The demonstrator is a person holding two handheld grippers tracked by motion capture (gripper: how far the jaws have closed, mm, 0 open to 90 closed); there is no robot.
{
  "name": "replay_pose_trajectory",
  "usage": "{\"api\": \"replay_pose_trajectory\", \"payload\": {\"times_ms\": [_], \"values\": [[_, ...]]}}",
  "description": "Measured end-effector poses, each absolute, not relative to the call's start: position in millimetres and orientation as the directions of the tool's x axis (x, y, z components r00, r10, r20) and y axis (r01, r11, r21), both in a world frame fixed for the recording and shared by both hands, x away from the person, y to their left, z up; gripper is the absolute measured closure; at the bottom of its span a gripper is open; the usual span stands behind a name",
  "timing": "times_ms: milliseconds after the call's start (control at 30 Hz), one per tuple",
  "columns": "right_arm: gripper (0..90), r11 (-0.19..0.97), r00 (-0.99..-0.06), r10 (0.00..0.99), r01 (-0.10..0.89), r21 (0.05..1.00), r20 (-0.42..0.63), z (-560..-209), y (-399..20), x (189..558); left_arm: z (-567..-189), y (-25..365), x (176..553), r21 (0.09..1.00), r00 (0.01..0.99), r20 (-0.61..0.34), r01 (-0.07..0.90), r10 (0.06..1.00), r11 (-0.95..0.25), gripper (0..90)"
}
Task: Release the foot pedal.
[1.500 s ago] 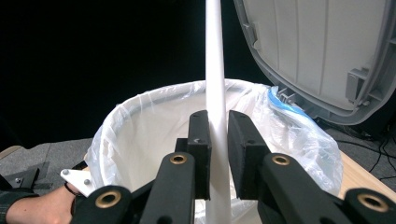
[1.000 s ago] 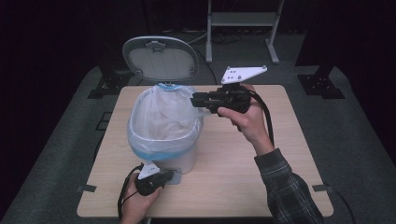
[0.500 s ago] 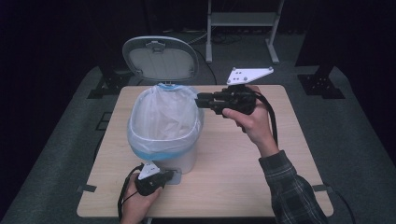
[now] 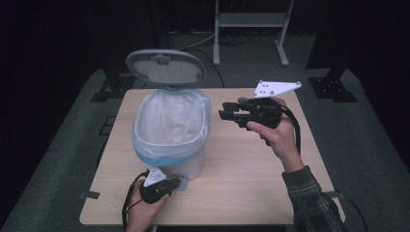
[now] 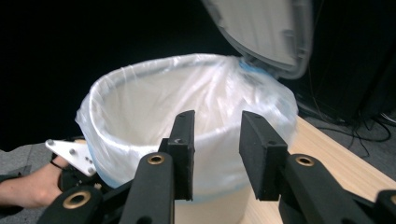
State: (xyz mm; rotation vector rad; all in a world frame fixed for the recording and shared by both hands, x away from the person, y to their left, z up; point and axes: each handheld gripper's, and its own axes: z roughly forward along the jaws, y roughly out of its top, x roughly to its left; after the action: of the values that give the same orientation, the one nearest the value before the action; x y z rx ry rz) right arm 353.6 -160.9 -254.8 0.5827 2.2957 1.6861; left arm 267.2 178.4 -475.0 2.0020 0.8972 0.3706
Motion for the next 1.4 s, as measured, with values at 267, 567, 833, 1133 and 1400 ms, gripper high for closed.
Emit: {"api": "replay_pose_trajectory", "payload": {"times_ms": [267, 567, 833, 1133, 1400], "values": [[59.3, 0.261, -0.876, 0.479, 0.198, 0.945, 0.052, -270, -175, 350, -462, 180, 257, 0.833, 0.691, -0.093, 0.448, 0.717, -0.324, 78.4], [49.0, 0.286, -0.855, 0.518, 0.208, 0.936, 0.031, -291, -179, 349, -454, 184, 252, 0.826, 0.695, -0.082, 0.449, 0.714, -0.342, 64.4], [38.4, 0.288, -0.813, 0.581, 0.233, 0.929, 0.024, -315, -191, 347, -448, 195, 246, 0.816, 0.683, -0.089, 0.467, 0.725, -0.340, 46.7], [26.1, 0.316, -0.768, 0.641, 0.288, 0.904, 0.020, -339, -208, 341, -445, 202, 246, 0.803, 0.680, -0.079, 0.477, 0.729, -0.358, 23.0], [23.8, 0.304, -0.731, 0.682, 0.317, 0.898, 0.027, -356, -230, 333, -444, 208, 244, 0.810, 0.662, -0.077, 0.478, 0.746, -0.341, 11.0]]}}
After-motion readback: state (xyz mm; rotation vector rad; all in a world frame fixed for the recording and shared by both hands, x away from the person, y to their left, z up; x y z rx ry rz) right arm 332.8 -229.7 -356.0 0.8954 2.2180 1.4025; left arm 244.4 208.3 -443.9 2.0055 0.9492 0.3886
